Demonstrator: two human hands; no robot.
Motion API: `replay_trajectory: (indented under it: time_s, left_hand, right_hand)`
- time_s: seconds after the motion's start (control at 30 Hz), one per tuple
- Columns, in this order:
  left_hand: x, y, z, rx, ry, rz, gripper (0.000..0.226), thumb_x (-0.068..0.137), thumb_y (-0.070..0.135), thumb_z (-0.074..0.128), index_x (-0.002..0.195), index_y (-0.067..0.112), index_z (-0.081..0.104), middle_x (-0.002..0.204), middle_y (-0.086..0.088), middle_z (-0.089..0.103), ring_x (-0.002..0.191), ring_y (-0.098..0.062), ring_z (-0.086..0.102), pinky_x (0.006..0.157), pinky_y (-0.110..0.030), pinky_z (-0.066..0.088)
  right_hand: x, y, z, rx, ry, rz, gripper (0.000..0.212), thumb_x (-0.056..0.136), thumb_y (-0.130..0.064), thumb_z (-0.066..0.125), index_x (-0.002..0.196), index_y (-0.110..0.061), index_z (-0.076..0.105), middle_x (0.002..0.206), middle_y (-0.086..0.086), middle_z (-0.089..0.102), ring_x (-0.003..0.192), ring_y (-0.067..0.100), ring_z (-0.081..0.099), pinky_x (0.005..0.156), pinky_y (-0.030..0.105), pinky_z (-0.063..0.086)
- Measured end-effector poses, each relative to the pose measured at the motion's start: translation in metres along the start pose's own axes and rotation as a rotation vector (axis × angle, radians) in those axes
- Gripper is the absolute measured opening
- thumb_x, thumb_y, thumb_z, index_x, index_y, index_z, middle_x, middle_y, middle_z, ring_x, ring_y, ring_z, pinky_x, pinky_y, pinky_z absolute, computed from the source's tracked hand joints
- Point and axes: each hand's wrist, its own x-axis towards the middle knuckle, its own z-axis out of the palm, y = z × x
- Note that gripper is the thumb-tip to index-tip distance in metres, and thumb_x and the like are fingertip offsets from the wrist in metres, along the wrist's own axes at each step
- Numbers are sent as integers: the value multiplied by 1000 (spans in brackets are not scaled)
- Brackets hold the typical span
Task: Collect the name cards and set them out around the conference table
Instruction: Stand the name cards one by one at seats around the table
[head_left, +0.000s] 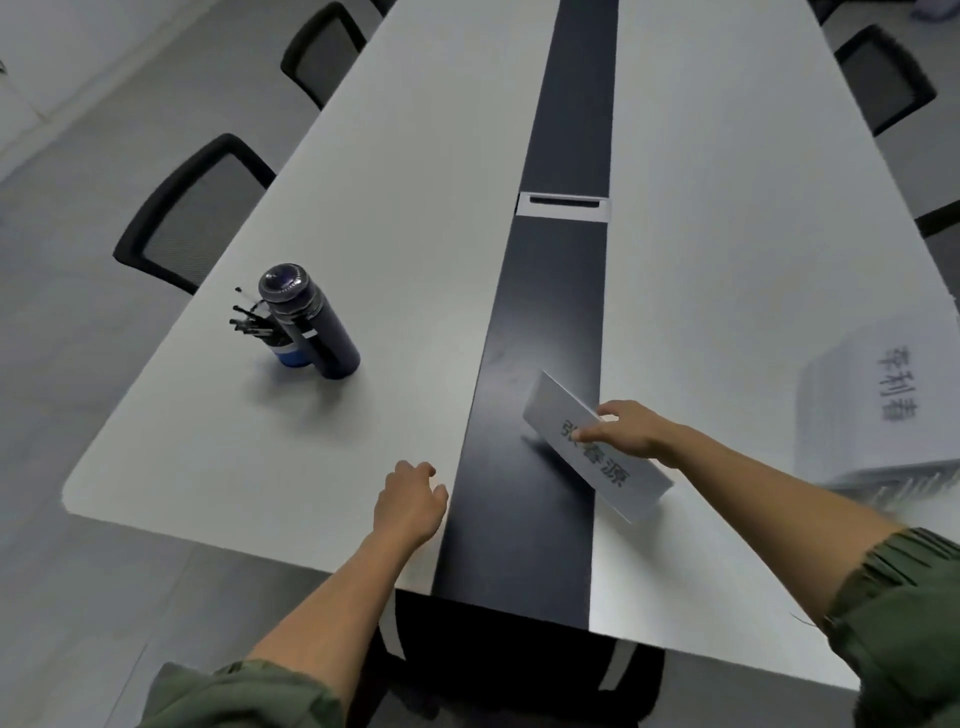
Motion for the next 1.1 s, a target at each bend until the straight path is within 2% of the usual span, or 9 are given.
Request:
replay_trajectory:
  time_s: [0.13, 0.27, 0.37, 0.5, 0.6, 0.73, 0.87, 1.0, 1.1]
  left_hand:
    - [47, 1, 13, 152, 79, 97, 49, 98, 39, 34, 140, 14, 39, 146, -17, 34, 132, -34, 34, 106, -43, 36]
    - [68, -8, 45, 251, 113, 110, 67, 98, 54, 14, 154, 19, 4, 160, -19, -4, 147, -37, -6, 120, -46, 1]
    - [71, -16, 64, 241, 196, 125, 69, 96, 58, 7, 154, 21, -3, 160, -17, -9, 147, -32, -14, 120, -45, -9]
    - [76, -18, 69, 263, 243, 114, 70, 95, 57, 12, 154, 19, 11, 160, -19, 6, 149, -34, -1, 120, -45, -3]
    - [75, -17, 69, 262, 236, 115, 70, 95, 56, 13, 153, 17, 20, 159, -21, 13, 148, -36, 8, 119, -47, 4]
    - [76, -16, 66, 276, 229, 99, 73, 94, 58, 5, 152, 17, 23, 159, -20, 15, 147, -36, 10, 119, -47, 5]
    - [74, -16, 65, 266, 233, 103, 74, 93, 59, 1, 153, 18, 18, 160, -19, 11, 148, -35, 6, 120, -47, 5]
    - [74, -14, 64, 266, 237, 97, 74, 93, 59, 2, 153, 19, 17, 160, -19, 9, 148, -35, 5, 120, -48, 7]
    - [74, -14, 64, 275, 243, 95, 71, 94, 57, 12, 153, 18, 21, 159, -19, 13, 148, -36, 9, 120, -49, 10]
  right_hand:
    - [33, -18, -2, -14, 21, -10, 49, 81, -40, 72, 118, -9, 62, 116, 12, 61, 104, 30, 61, 95, 46, 50]
    - [71, -31, -4, -3, 18, -13, 48, 78, -38, 74, 117, -12, 65, 113, 10, 65, 101, 28, 64, 94, 46, 52]
    - [95, -42, -9, -18, 44, -38, 50, 74, -38, 76, 119, -18, 67, 111, 8, 67, 94, 24, 66, 84, 37, 56]
    - [118, -55, -18, -121, 88, -90, 54, 71, -45, 74, 121, -26, 65, 111, 2, 65, 87, 18, 63, 66, 27, 48]
    - [127, -60, -19, -154, 104, -76, 54, 71, -48, 72, 121, -28, 66, 112, 4, 68, 86, 19, 64, 72, 31, 50]
    - [122, -57, -18, -176, 149, -72, 77, 72, -57, 73, 139, -27, 51, 134, 7, 60, 113, 26, 60, 94, 39, 49]
    - [97, -38, -20, -366, 218, -72, 96, 63, -66, 75, 145, -35, 36, 138, -1, 55, 118, 24, 57, 86, 37, 46]
    - [84, -18, -27, -577, 151, -4, 67, 72, -44, 78, 132, -37, 48, 122, -4, 65, 102, 22, 61, 70, 31, 44]
    - [92, -19, -37, -558, 289, -28, 51, 81, -27, 71, 128, -35, 53, 117, 1, 66, 96, 25, 62, 68, 30, 44]
